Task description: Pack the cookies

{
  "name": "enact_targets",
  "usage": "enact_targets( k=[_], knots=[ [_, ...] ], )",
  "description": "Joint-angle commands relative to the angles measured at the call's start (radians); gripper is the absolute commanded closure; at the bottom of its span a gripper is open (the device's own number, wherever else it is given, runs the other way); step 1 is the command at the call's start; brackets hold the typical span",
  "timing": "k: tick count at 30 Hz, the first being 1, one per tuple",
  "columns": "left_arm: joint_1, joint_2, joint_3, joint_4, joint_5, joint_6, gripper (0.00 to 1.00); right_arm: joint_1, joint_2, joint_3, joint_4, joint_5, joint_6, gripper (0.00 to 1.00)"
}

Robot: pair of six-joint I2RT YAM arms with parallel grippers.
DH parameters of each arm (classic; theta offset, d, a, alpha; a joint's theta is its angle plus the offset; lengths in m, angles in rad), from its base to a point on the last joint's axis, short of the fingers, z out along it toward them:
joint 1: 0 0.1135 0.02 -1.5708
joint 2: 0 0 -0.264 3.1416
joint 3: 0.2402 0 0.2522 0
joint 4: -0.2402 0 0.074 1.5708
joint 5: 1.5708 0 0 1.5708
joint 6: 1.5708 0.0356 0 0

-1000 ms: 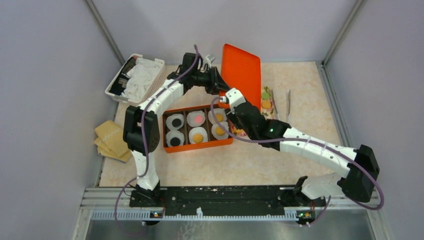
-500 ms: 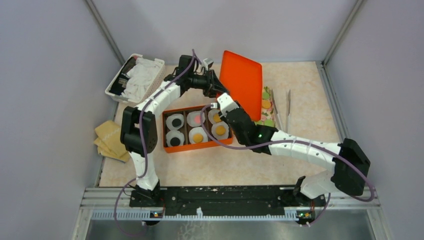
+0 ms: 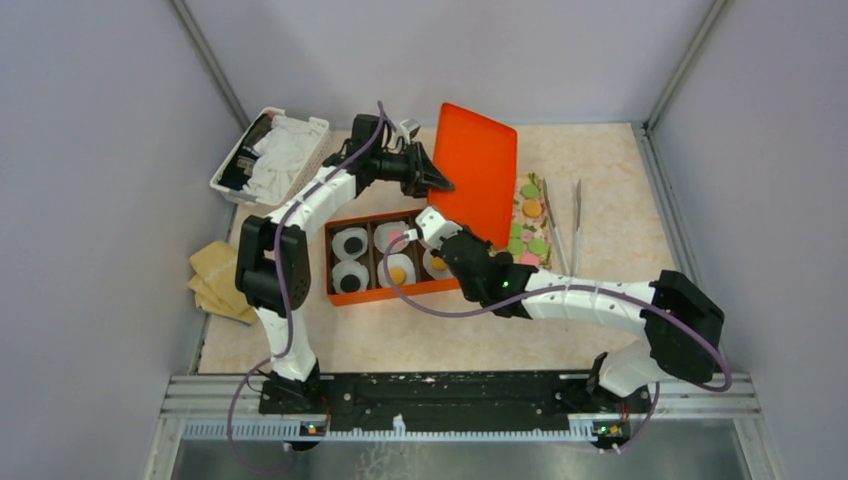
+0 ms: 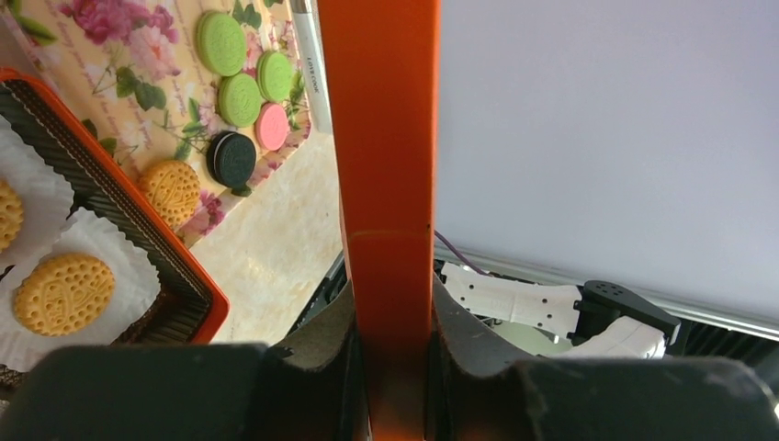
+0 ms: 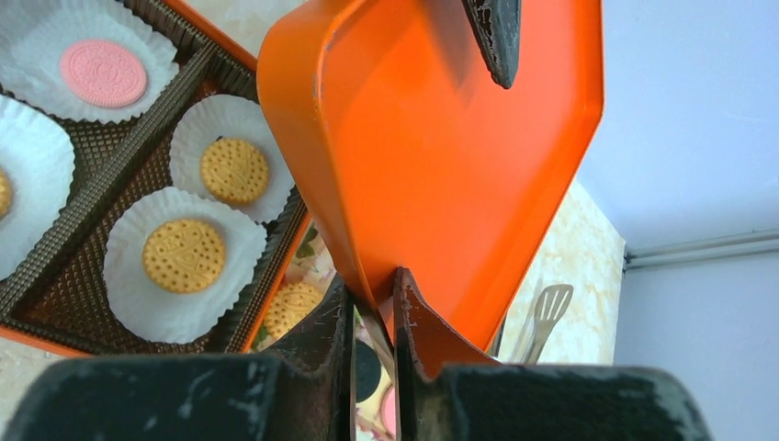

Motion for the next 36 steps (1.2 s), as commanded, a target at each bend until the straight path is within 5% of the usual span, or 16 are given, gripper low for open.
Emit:
enact_targets(
  k=[1, 5, 13, 16, 21, 24, 29, 36],
  knots=[
    [-0.003, -0.122, -0.009, 0.034, 0.197, -0.018, 0.73, -0.049, -0.002, 0.041, 0.194, 0.265, 0.081, 1.0],
    [-0.003, -0.127, 0.007, 0.047, 0.205, 0.004, 0.37, -0.05, 0.006, 0.068, 0.284, 0.339, -0.003, 1.0],
    [0.022, -0.154, 0.04, 0.16, 0.145, 0.013, 0.28, -0.064, 0.058, 0.176, 0.435, 0.398, -0.198, 1.0],
    [0.057, -0.212, 0.035, 0.17, 0.055, 0.043, 0.35, -0.078, 0.04, 0.234, 0.345, 0.377, -0.15, 1.0],
    [0.105, -0.362, 0.044, 0.032, -0.307, 0.211, 0.79, -0.172, -0.027, 0.421, -0.157, 0.061, 0.272, 1.0],
    [0.105, -0.456, 0.033, -0.045, -0.58, 0.305, 0.97, -0.259, -0.079, 0.447, -0.247, -0.203, 0.43, 1.0],
    [0.107, -0.563, -0.042, -0.054, -0.784, 0.366, 1.0, -0.339, -0.13, 0.459, -0.256, -0.516, 0.562, 1.0],
    [0.107, -0.599, -0.126, -0.049, -0.811, 0.382, 1.0, -0.4, -0.191, 0.417, -0.14, -0.878, 0.754, 1.0]
  ],
)
